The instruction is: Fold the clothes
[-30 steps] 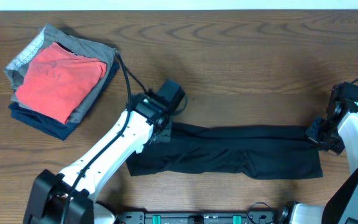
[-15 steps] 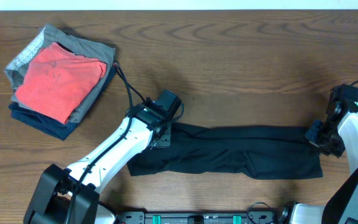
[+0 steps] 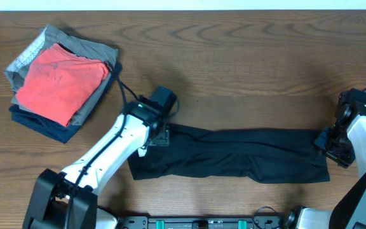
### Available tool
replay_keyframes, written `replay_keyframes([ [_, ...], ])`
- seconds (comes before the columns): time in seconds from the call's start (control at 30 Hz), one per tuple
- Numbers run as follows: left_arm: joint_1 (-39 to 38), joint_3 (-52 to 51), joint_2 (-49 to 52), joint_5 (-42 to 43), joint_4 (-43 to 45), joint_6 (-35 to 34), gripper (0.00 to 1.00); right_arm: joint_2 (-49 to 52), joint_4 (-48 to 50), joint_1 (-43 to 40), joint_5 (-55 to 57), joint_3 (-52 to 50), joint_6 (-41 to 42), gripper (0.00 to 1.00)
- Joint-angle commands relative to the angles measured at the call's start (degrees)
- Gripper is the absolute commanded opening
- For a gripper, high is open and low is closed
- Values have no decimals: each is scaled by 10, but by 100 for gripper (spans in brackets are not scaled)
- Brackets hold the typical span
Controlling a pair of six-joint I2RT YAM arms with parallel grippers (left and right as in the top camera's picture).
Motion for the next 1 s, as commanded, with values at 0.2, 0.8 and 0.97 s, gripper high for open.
replay_keyframes([
  [0.2,24,27,-90,15,-31,-2,82,0,30,-42,-136,-1,-155,75],
  [0.8,24,27,-154,30,-32,-2,83,172,50,-68,-105,-2,-228,79],
  [0.97,24,27,-154,30,-30,-2,83,204,63,-68,-122,-2,-228,63],
])
